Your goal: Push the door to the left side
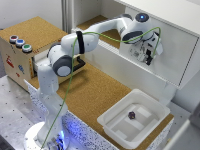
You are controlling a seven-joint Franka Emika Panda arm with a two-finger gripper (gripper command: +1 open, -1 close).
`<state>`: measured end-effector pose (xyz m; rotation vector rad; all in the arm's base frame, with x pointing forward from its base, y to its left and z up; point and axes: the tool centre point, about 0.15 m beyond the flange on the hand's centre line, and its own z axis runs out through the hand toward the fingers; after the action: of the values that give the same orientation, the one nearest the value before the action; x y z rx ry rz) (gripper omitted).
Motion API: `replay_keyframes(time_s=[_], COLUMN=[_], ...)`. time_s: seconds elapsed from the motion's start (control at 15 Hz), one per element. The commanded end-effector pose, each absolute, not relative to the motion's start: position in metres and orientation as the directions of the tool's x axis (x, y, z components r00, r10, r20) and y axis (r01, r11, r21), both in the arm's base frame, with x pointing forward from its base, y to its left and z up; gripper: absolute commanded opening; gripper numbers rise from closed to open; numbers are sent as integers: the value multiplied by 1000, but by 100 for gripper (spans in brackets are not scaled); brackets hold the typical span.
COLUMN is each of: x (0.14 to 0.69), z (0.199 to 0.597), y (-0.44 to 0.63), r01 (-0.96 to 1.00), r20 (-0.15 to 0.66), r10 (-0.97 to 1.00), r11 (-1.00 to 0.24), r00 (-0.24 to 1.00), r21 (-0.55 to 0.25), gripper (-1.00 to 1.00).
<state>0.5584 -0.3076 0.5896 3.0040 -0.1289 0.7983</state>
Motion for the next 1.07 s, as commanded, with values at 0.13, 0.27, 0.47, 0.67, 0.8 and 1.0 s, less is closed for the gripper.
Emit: replay_keyframes(time_s=[0.13, 0.27, 0.47, 0.67, 0.8, 1.0], x=[564, 562, 564, 567, 563, 557], z=[580, 570, 562, 560, 559, 553], y=[-301, -298, -294, -288, -275, -254], r01=[1, 17, 48, 105, 172, 255], r20=[612, 624, 650, 672, 682, 677], r10=[46, 66, 89, 138, 187, 251], r11=[-997, -996, -996, -990, -981, -962], r00=[790, 779, 755, 728, 707, 692], r21=[73, 85, 81, 90, 90, 97], gripper=[-100, -100, -100, -100, -100, -100])
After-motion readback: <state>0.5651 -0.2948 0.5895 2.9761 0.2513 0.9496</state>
